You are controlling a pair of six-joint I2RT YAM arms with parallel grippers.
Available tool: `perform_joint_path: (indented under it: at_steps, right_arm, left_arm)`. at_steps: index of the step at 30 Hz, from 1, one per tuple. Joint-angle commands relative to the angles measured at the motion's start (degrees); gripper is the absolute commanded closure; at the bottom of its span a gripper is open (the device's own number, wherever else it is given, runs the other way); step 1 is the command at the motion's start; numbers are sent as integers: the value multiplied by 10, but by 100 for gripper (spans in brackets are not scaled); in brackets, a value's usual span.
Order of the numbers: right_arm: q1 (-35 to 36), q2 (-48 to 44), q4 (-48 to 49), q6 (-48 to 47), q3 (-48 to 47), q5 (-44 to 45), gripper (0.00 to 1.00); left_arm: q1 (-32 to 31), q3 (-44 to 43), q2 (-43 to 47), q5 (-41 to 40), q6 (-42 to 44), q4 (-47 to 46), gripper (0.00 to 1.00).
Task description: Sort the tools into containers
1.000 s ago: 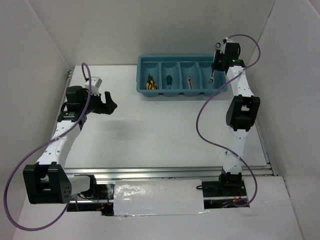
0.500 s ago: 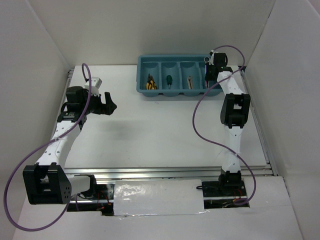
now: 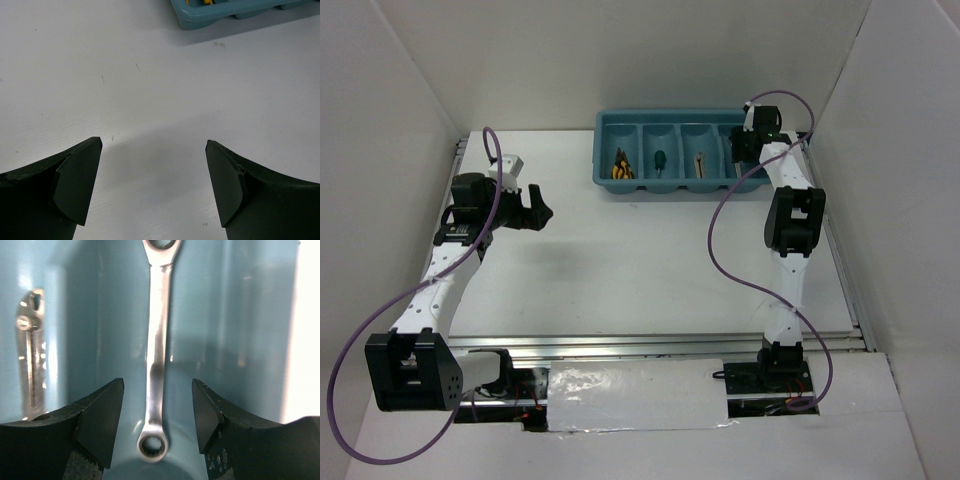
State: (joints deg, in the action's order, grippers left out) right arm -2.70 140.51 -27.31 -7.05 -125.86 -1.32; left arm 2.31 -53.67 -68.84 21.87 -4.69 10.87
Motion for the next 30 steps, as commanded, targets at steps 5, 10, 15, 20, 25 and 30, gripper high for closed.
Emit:
perform_joint_path:
  at_steps: [5, 10, 15, 20, 25, 30]
  right_arm:
    - [-34, -234, -70, 25, 39, -85, 58]
    - [-73, -341, -245, -77, 162, -104, 71]
    - [-147, -422, -331, -175, 321, -77, 71]
    - [-213, -477, -345, -138, 424, -53, 69]
    - [-228, -508, -333, -55, 531, -61, 59]
    - [-229, -545, -221, 11, 641, -46, 58]
  left_arm:
    - [-3, -12, 5, 12, -1, -41, 1]
    - [-4, -1, 18, 11, 11, -55, 1]
    - [-6, 16, 24, 12, 26, -57, 1]
    - [-10, 18, 26, 18, 33, -59, 1]
    - [-12, 23, 13, 19, 22, -76, 1]
    - [-14, 24, -2, 13, 8, -85, 1]
